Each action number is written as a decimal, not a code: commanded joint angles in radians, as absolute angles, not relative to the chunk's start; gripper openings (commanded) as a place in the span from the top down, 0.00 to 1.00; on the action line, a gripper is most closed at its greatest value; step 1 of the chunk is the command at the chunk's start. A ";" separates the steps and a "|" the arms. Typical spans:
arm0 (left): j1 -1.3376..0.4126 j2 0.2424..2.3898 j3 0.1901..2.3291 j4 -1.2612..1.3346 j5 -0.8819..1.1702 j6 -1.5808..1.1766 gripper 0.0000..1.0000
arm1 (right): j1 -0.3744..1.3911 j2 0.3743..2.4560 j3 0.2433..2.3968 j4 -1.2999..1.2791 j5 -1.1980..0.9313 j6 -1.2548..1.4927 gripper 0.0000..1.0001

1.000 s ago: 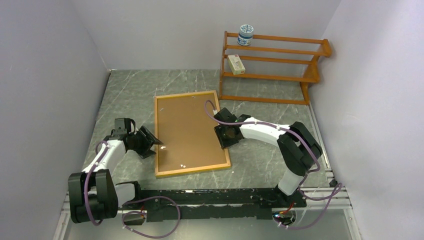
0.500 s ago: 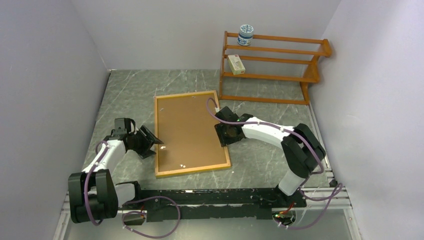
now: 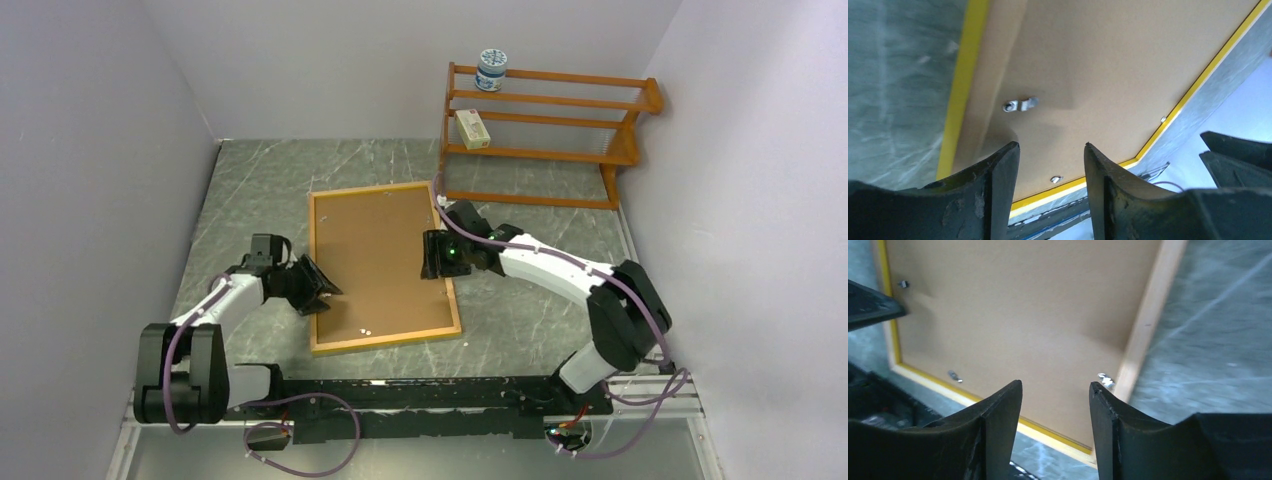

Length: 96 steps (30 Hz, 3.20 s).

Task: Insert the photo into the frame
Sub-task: Install the photo frame at the center of the board.

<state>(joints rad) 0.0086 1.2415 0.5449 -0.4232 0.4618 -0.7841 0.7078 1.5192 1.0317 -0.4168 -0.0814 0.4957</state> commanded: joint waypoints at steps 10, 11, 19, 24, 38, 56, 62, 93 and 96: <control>-0.109 1.145 0.637 -0.561 0.205 -0.810 0.29 | 0.821 1.718 1.091 -0.157 -0.275 0.841 0.50; -0.109 1.128 0.654 -0.591 0.160 -0.806 0.25 | 0.830 1.731 1.101 -0.147 -0.269 0.855 0.50; -0.109 1.200 0.654 -0.533 0.040 -0.797 0.16 | 0.901 1.865 1.226 -0.148 -0.225 0.921 0.52; -0.109 1.326 0.646 -0.387 0.112 -0.780 0.32 | 0.918 1.904 1.257 -0.167 -0.212 0.920 0.53; -0.118 1.186 0.525 -0.439 0.202 -0.821 0.74 | 0.961 2.041 1.362 -0.131 -0.194 0.966 0.60; -0.118 1.158 0.532 -0.458 0.133 -0.807 0.74 | 0.992 2.157 1.448 -0.117 -0.243 0.999 0.74; -0.118 1.206 0.526 -0.422 0.187 -0.797 0.75 | 0.996 2.174 1.446 -0.097 -0.253 1.009 0.76; -0.118 1.179 0.530 -0.521 0.117 -0.773 0.97 | 0.996 2.295 1.522 -0.005 -0.246 0.880 0.78; -0.118 1.184 0.526 -0.517 0.119 -0.776 0.97 | 0.995 2.287 1.500 0.050 -0.236 0.841 0.78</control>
<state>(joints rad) -0.1104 1.1664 0.5438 -0.4763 0.1177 -0.7818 0.9817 2.2150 1.5211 -0.0940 -0.3355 0.9146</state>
